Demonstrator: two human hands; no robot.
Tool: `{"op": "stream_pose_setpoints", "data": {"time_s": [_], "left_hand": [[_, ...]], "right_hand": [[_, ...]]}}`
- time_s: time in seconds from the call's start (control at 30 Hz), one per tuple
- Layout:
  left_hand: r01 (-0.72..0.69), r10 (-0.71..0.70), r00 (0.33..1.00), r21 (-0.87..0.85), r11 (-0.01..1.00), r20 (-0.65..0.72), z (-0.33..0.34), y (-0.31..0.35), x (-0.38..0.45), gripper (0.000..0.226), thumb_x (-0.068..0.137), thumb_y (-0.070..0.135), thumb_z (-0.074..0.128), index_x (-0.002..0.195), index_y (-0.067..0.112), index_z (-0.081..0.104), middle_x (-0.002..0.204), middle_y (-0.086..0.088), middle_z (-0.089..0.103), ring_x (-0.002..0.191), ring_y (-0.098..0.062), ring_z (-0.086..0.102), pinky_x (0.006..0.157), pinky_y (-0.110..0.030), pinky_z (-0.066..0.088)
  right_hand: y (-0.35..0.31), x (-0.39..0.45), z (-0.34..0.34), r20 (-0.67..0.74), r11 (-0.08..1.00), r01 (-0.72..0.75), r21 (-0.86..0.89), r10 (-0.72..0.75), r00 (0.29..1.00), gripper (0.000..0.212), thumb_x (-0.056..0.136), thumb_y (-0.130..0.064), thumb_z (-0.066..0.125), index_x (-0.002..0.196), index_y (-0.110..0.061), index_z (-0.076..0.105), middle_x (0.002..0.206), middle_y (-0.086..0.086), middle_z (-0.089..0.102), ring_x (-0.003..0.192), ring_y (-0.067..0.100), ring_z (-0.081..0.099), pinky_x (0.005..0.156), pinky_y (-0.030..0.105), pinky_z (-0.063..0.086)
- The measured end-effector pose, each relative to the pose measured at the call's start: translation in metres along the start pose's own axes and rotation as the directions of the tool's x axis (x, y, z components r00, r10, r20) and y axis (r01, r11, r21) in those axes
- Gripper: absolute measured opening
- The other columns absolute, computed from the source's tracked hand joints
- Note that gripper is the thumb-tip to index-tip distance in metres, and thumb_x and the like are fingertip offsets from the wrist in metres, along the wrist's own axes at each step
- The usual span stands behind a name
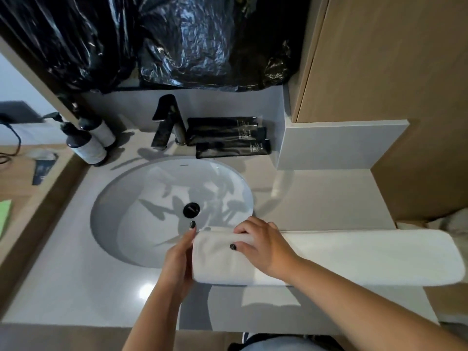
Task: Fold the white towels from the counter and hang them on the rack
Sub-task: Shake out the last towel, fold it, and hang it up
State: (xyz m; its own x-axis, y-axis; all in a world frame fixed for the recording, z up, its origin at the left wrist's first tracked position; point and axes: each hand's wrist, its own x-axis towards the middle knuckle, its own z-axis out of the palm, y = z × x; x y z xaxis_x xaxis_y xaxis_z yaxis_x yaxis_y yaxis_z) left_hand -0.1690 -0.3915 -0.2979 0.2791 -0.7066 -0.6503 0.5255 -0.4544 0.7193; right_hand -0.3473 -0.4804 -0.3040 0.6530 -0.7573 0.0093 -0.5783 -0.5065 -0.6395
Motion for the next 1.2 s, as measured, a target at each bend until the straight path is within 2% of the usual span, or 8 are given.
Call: {"op": "stream_pose_setpoints", "data": {"time_s": [0.27,0.47,0.57,0.73,0.83,1.0,1.1,1.2], "left_hand": [[-0.113,0.114,0.989,0.009,0.994,-0.090,0.004,0.003,0.003,0.049,0.069,0.040,0.079,0.109,0.017,0.065,0.103,-0.018,0.068,0.087,-0.032,0.066,0.074,-0.041,0.051],[-0.285,0.356,0.933,0.485,0.827,-0.058,0.016,-0.002,0.015,0.012,0.097,0.029,0.060,0.095,0.034,0.071,0.105,-0.002,0.067,0.091,-0.019,0.064,0.079,-0.031,0.048],[-0.284,0.495,0.862,0.706,0.648,-0.107,0.017,-0.009,0.024,0.013,0.098,0.025,0.056,0.103,0.018,0.065,0.113,-0.005,0.057,0.085,-0.011,0.055,0.081,-0.030,0.038],[-0.199,0.479,0.867,0.784,0.588,-0.138,0.018,-0.012,0.029,0.015,0.100,0.025,0.049,0.100,0.014,0.059,0.091,-0.006,0.060,0.086,-0.029,0.055,0.075,-0.034,0.038],[-0.159,0.470,0.880,0.883,0.441,-0.076,0.020,-0.009,0.035,0.015,0.100,0.022,0.049,0.092,0.011,0.054,0.081,-0.004,0.055,0.086,-0.034,0.057,0.069,-0.035,0.036],[-0.295,0.641,0.686,0.937,-0.186,0.343,0.050,-0.010,0.037,0.017,0.079,0.012,0.048,0.087,0.013,0.064,0.078,-0.004,0.064,0.072,-0.030,0.062,0.069,-0.038,0.040],[-0.504,0.500,0.652,0.819,-0.276,0.570,0.089,-0.028,0.036,0.035,0.088,0.028,0.035,0.095,0.021,0.068,0.086,0.003,0.065,0.078,-0.022,0.062,0.069,-0.035,0.046],[-0.469,0.471,0.685,0.831,-0.299,0.556,0.100,-0.037,0.044,0.039,0.093,0.037,0.030,0.086,0.021,0.065,0.081,0.003,0.060,0.075,-0.024,0.056,0.068,-0.036,0.044]], "right_hand": [[0.004,0.003,0.007,-0.026,0.994,-0.075,0.085,0.078,0.997,0.016,0.093,-0.031,0.063,0.102,-0.018,0.061,0.107,-0.012,0.059,0.099,0.008,0.055,0.087,0.024,0.027],[0.004,0.006,0.000,-0.021,0.994,-0.074,0.080,0.076,0.997,0.020,0.096,-0.034,0.058,0.101,-0.015,0.059,0.104,-0.007,0.062,0.093,0.017,0.057,0.089,0.029,0.039],[0.019,0.000,-0.004,-0.080,0.994,-0.039,-0.100,0.031,0.996,0.028,0.097,-0.040,0.047,0.091,-0.016,0.059,0.090,-0.004,0.067,0.081,0.023,0.061,0.077,0.032,0.043],[0.079,-0.022,-0.033,-0.205,0.884,-0.177,-0.433,0.094,0.974,0.043,0.092,-0.044,0.030,0.071,-0.023,0.060,0.062,-0.005,0.064,0.061,0.021,0.061,0.062,0.029,0.032],[0.093,-0.024,-0.045,-0.207,0.853,-0.184,-0.487,0.092,0.974,0.052,0.093,-0.044,0.021,0.065,-0.023,0.060,0.052,-0.003,0.060,0.048,0.024,0.056,0.058,0.028,0.029],[0.092,-0.018,-0.046,-0.123,0.855,-0.213,-0.473,0.176,0.977,0.072,0.092,-0.053,0.001,0.091,-0.023,0.067,0.081,0.001,0.071,0.075,0.027,0.065,0.060,0.030,0.031],[0.090,-0.014,-0.051,-0.090,0.861,-0.257,-0.439,0.243,0.966,0.050,0.104,-0.043,0.023,0.097,-0.021,0.067,0.089,0.004,0.072,0.083,0.028,0.065,0.063,0.032,0.034],[0.094,-0.015,-0.057,-0.108,0.861,-0.272,-0.430,0.250,0.962,0.047,0.105,-0.042,0.024,0.104,-0.021,0.066,0.091,0.006,0.072,0.084,0.028,0.064,0.062,0.032,0.034]]}}
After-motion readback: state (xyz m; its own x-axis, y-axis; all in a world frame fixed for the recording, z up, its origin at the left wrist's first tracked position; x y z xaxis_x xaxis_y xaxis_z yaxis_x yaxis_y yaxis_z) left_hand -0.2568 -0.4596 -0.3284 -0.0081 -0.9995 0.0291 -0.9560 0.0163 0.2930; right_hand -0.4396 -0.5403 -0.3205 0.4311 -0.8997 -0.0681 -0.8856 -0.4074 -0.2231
